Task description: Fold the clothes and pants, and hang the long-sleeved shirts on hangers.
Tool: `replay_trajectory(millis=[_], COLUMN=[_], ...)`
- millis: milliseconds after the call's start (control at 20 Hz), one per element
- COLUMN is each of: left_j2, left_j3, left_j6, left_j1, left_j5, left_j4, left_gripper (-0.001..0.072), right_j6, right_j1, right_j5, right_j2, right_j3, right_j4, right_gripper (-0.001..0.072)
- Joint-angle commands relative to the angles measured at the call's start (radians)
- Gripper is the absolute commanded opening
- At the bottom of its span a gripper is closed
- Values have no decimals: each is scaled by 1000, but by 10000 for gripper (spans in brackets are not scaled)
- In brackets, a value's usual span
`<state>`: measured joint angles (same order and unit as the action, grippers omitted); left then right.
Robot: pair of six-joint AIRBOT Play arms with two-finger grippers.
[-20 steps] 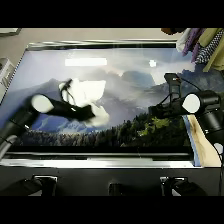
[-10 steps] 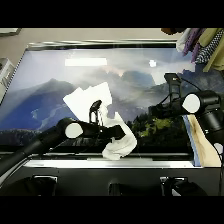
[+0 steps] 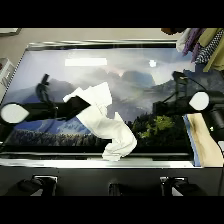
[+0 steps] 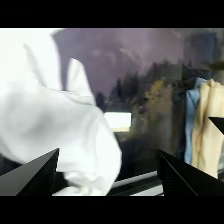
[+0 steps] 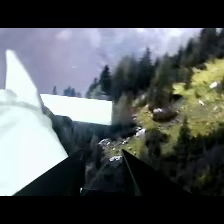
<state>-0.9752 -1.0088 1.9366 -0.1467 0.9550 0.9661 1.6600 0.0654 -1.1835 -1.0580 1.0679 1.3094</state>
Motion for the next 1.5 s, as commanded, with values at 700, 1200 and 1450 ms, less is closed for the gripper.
replay_trajectory(millis=[700, 1200, 1450], left_j2=[29, -104, -344], left_j3=[0, 3, 2], left_j6=[-132, -165, -217], left_j1=[201, 305, 322], left_j5=[165, 145, -36], left_j4=[65, 145, 142], left_gripper=[719, 717, 713], right_j6=[-302, -226, -79], right_j1=[84, 37, 32], right_j5=[167, 107, 51], right_j2=[-285, -171, -9], right_j3=[-424, -398, -370], right_j4=[-573, -473, -368], right_gripper=[421, 29, 29])
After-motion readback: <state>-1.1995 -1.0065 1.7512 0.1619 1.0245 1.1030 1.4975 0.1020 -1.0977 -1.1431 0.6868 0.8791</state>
